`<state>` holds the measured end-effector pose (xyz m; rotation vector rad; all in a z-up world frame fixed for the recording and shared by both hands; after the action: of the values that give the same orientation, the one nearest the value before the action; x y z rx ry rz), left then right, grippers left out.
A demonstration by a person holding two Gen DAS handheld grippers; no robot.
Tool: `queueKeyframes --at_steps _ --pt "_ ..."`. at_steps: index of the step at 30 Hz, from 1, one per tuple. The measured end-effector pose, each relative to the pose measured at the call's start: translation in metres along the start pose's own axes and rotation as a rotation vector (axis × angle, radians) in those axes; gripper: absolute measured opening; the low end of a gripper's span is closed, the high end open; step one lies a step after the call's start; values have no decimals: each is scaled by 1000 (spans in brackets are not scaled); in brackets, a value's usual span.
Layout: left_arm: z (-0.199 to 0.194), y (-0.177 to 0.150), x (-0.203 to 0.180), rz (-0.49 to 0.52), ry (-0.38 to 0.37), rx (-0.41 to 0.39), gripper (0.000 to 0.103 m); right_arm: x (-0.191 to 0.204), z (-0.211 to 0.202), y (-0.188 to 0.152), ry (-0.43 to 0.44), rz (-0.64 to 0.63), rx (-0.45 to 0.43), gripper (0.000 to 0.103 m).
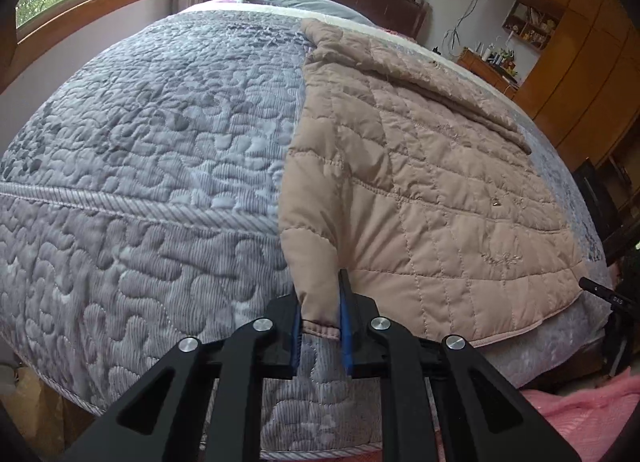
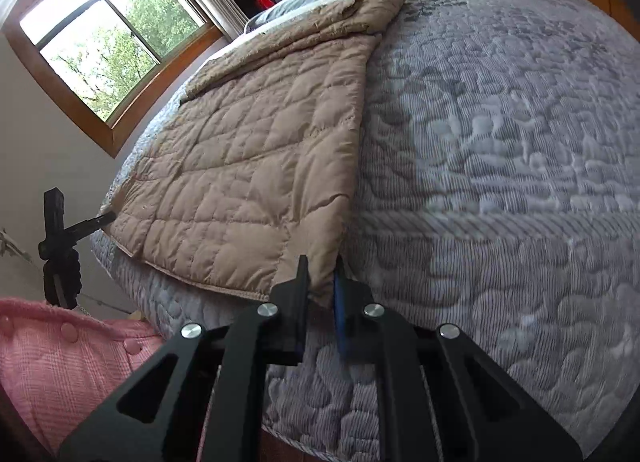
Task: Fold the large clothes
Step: 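Lift the hem with both grippers and fold it toward the collar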
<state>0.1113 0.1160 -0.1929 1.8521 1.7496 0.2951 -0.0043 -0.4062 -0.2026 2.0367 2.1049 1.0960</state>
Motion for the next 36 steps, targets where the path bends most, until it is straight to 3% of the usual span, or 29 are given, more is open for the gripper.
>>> queueKeyframes --at_steps 5,9,13,19,24,36 --pt "16 -6 4 2 12 -5 16 -8 8 -5 35 61 -8 9" --pt "1 0 2 -15 -1 -39 15 -4 -2 2 30 47 -39 9" --pt "-28 24 -10 4 -35 -128 15 7 -31 18 81 44 -128 9" --pt "-59 81 -29 68 -26 -249 15 26 -64 65 64 -44 -226 8" --pt "-59 137 -35 77 -47 -297 15 23 -70 113 37 -53 -236 8" --pt "1 301 -57 86 -38 -326 14 -10 -39 280 -20 39 -228 8"
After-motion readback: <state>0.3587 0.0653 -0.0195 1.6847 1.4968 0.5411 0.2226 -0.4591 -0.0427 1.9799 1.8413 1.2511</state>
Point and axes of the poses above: each gripper's, at about its wrist camera, not at the fingertips, and z roughly the way its jaws point, x to its left, y to its top, the point moved 9 cm from there along z, roughly the way its jaws point, and after that the axes turned 1 degree about -x, right-handed, at the moved point
